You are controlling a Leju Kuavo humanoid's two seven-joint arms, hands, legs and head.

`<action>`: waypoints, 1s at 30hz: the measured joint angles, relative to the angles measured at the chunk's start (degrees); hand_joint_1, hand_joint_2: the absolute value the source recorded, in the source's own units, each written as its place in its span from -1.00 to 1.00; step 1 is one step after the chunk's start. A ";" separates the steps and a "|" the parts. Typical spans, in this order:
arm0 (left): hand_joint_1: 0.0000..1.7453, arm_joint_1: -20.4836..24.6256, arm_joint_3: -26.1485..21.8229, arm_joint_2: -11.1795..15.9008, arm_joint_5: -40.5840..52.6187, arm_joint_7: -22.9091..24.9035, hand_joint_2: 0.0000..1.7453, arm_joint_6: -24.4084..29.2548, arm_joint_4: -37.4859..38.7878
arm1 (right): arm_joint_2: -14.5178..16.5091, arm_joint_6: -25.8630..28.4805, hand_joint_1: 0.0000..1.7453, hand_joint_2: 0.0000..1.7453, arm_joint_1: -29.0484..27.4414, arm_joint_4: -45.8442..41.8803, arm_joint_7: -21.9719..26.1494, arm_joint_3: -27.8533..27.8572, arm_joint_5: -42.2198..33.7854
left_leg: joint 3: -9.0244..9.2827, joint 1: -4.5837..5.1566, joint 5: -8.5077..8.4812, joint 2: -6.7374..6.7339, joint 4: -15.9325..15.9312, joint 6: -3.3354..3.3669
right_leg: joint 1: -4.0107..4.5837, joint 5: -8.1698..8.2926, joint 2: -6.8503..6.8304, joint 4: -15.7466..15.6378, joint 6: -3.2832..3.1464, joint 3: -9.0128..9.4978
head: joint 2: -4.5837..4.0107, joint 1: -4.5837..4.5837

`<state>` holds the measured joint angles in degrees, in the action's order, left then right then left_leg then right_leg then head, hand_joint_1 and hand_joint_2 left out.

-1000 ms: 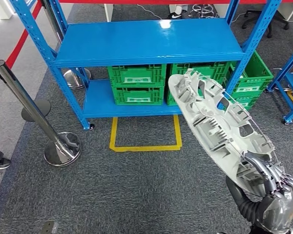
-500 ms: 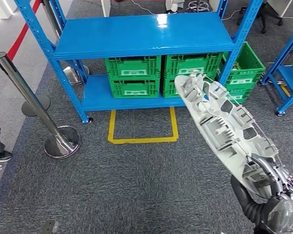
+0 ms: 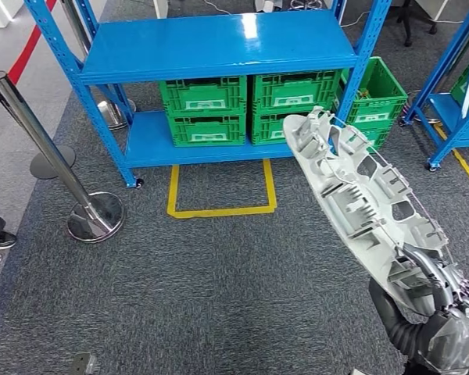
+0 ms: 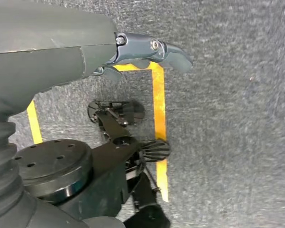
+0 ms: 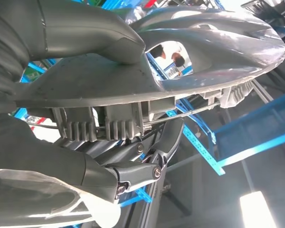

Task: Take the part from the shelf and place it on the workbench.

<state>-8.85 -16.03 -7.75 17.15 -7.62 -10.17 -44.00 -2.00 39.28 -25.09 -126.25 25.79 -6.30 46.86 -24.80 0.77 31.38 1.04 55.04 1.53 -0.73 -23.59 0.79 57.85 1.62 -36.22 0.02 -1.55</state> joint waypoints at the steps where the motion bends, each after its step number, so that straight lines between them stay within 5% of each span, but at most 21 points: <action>1: -1.00 -0.01 -0.02 -0.07 0.12 0.01 1.00 -0.08 -0.01 | 0.06 0.00 1.00 1.00 -0.02 0.01 0.11 0.08 -0.02 | -0.46 -0.05 -0.81 -0.36 -0.25 0.16 | -0.09 -0.10 0.05 -0.10 0.30 -0.28 | 0.00 0.01; 3: -1.00 -0.09 -0.07 -0.18 0.38 0.06 1.00 -0.23 -0.02 | 0.22 0.00 1.00 1.00 0.00 0.01 0.39 0.27 -0.05 | -1.75 -0.33 -2.39 -1.24 -0.80 0.69 | -0.11 -3.58 -0.05 1.97 0.72 -1.30 | 0.01 -0.26; 5: -1.00 -0.18 -0.15 -0.19 0.60 0.11 1.00 -0.42 -0.03 | 0.33 0.00 1.00 1.00 0.08 0.01 0.62 0.46 -0.14 | -3.34 -0.37 -3.46 -2.02 -0.68 0.97 | -0.31 -9.46 -0.28 8.13 1.19 -2.66 | 0.01 -0.49; 6: -1.00 -0.23 -0.19 -0.21 0.68 0.12 1.00 -0.56 -0.03 | 0.38 -0.01 1.00 1.00 0.08 0.01 0.67 0.59 -0.23 | -4.22 -0.36 -4.03 -2.48 -0.54 0.95 | -0.43 -10.99 -0.32 11.77 1.50 -3.12 | 0.01 -0.51; 8: -1.00 -0.26 -0.21 -0.34 0.78 0.14 1.00 -0.86 -0.05 | 0.44 -0.01 1.00 1.00 0.07 0.02 0.76 0.88 -0.46 | -6.08 -0.41 -5.14 -3.55 -0.09 0.72 | -0.60 -9.37 -0.46 15.95 2.12 -2.49 | 0.00 -0.51; 10: -1.00 -0.30 -0.22 -0.46 0.84 0.20 1.00 -0.98 -0.07 | 0.60 -0.01 1.00 1.00 0.08 0.02 0.99 1.16 -0.57 | -7.98 -0.56 -5.98 -4.69 0.73 0.26 | -0.89 -5.55 -1.48 12.81 2.71 1.50 | 0.00 -0.51; 12: -1.00 -0.45 -0.32 -0.51 1.03 0.27 1.00 -0.98 -0.21 | 0.97 -0.01 1.00 1.00 0.17 -0.01 1.39 1.47 -0.62 | -9.21 -0.48 -6.51 -5.65 1.79 -0.36 | -0.79 -6.34 -3.83 4.27 2.84 7.99 | 0.00 -0.61; 14: -1.00 -0.56 -0.52 -0.58 1.33 0.27 1.00 -1.00 -0.43 | 1.57 -0.01 1.00 1.00 0.22 -0.05 1.94 1.88 -0.75 | -9.70 -0.35 -7.21 -6.63 2.41 -1.02 | -0.33 -8.86 -4.75 -1.31 1.68 10.93 | 0.00 -0.62; 16: -1.00 -0.62 -0.68 -0.64 1.63 0.15 1.00 -1.13 -0.62 | 2.27 0.00 1.00 1.00 0.11 -0.07 2.50 2.45 -0.96 | -9.92 -0.56 -7.63 -7.27 2.59 -1.67 | -0.18 -8.84 -3.76 -1.99 0.04 10.11 | 0.00 -0.52; 18: -1.00 -0.86 -0.88 -0.64 1.93 0.01 1.00 -1.28 -0.79 | 2.84 0.00 1.00 1.00 0.08 -0.07 2.86 3.03 -1.09 | -10.54 -0.89 -4.90 -5.34 4.71 -2.31 | -0.25 -7.96 -2.78 -2.04 -1.17 9.31 | 0.00 -0.48; 20: -1.00 -1.19 -1.07 -0.68 2.36 -0.09 1.00 -1.42 -0.89 | 3.40 -0.01 1.00 1.00 0.13 -0.07 3.15 3.45 -1.21 | -12.12 -1.07 0.62 -2.51 11.04 -2.72 | -0.18 -6.91 -1.61 -2.00 -1.92 8.26 | 0.00 -0.43; 22: -1.00 -1.39 -1.19 -0.72 2.80 -0.26 1.00 -1.63 -0.95 | 3.92 -0.01 1.00 1.00 0.10 -0.07 3.43 3.79 -1.28 | -13.30 -1.03 3.67 -1.57 17.32 -2.63 | 0.14 -5.91 -0.23 -1.84 -2.17 7.36 | 0.00 -0.44; 24: -1.00 -1.35 -1.36 -0.73 3.05 -0.51 1.00 -1.76 -0.99 | 4.27 -0.01 1.00 1.00 0.07 -0.07 3.58 4.09 -1.28 | -11.42 -0.81 1.99 -1.13 16.48 -1.86 | 0.62 -5.04 1.27 -1.58 -2.28 6.48 | 0.00 -0.45; 26: -1.00 -1.27 -1.58 -0.65 3.15 -0.77 1.00 -1.80 -1.05 | 4.56 -0.01 1.00 1.00 0.08 -0.07 3.64 4.25 -1.28 | -6.83 -0.33 -1.28 0.95 9.29 -0.13 | 1.05 -4.34 2.71 -1.41 -2.30 5.64 | 0.00 -0.51; 28: -1.00 -1.29 -1.84 -0.60 3.26 -1.07 1.00 -1.93 -1.11 | 4.79 0.00 1.00 1.00 0.19 -0.07 3.77 4.38 -1.28 | -3.68 0.00 -2.82 3.20 3.55 1.10 | 1.06 -3.69 4.01 -1.33 -1.97 5.05 | 0.00 -0.61; 30: -1.00 -1.18 -2.02 -0.63 3.52 -1.30 1.00 -2.18 -1.15 | 5.04 0.01 1.00 1.00 0.16 -0.11 4.00 4.62 -1.25 | -3.15 0.16 -3.12 3.12 1.94 1.25 | 0.74 -2.96 5.32 -1.34 -1.28 4.38 | 0.00 -0.61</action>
<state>-10.03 -18.05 -8.38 20.67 -8.92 -12.36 -45.15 3.04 39.29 -24.93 -126.36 29.79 -1.68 45.60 -27.94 0.94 28.26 4.16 56.98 2.78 0.01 -26.55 6.10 56.51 0.35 -31.83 0.02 -2.15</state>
